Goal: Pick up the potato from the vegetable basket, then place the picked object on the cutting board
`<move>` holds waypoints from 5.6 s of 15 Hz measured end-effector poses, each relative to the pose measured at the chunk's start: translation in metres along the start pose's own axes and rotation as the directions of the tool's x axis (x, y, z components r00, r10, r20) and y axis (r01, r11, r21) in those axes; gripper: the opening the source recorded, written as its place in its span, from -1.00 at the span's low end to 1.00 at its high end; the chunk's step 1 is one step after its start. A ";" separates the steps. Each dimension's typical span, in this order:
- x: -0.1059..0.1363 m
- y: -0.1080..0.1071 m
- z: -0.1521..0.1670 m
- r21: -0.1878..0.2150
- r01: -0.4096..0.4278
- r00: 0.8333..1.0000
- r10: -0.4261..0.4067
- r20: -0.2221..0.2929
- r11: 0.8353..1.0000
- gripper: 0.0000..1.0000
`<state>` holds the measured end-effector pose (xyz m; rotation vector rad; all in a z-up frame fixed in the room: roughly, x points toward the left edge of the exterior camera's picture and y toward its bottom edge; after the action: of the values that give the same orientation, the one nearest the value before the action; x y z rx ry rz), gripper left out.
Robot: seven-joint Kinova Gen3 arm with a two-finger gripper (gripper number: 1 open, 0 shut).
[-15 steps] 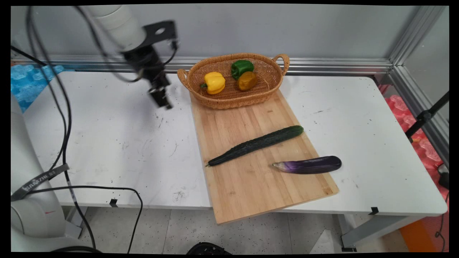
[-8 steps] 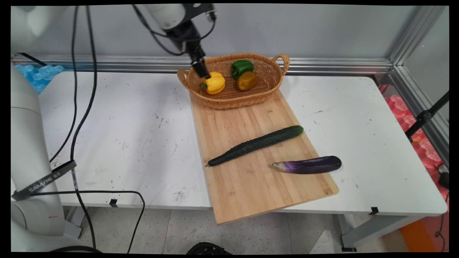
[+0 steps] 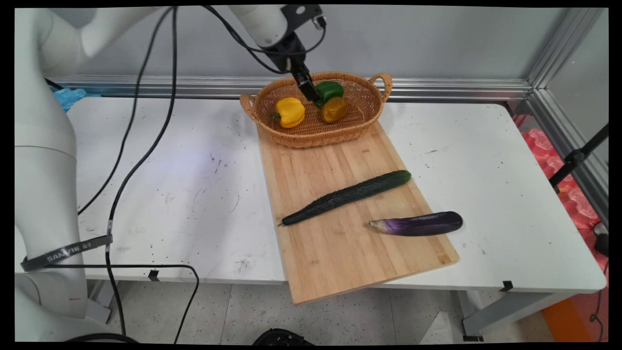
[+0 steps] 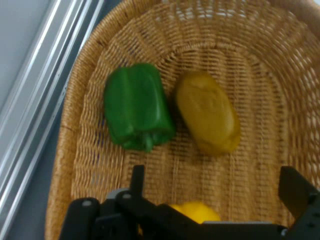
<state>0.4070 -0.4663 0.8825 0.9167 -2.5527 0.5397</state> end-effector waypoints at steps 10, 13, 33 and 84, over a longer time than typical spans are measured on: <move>0.003 0.008 0.072 0.002 0.123 0.992 -0.123 -0.040 0.992 1.00; 0.004 0.012 0.089 0.002 0.154 0.987 -0.154 -0.048 0.988 1.00; 0.014 0.034 0.127 -0.001 0.251 0.966 -0.250 -0.060 0.968 1.00; 0.081 0.040 0.049 -0.077 0.064 0.993 -0.071 -0.092 0.995 -1.00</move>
<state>0.3118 -0.5027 0.8692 0.9262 -2.4308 0.4546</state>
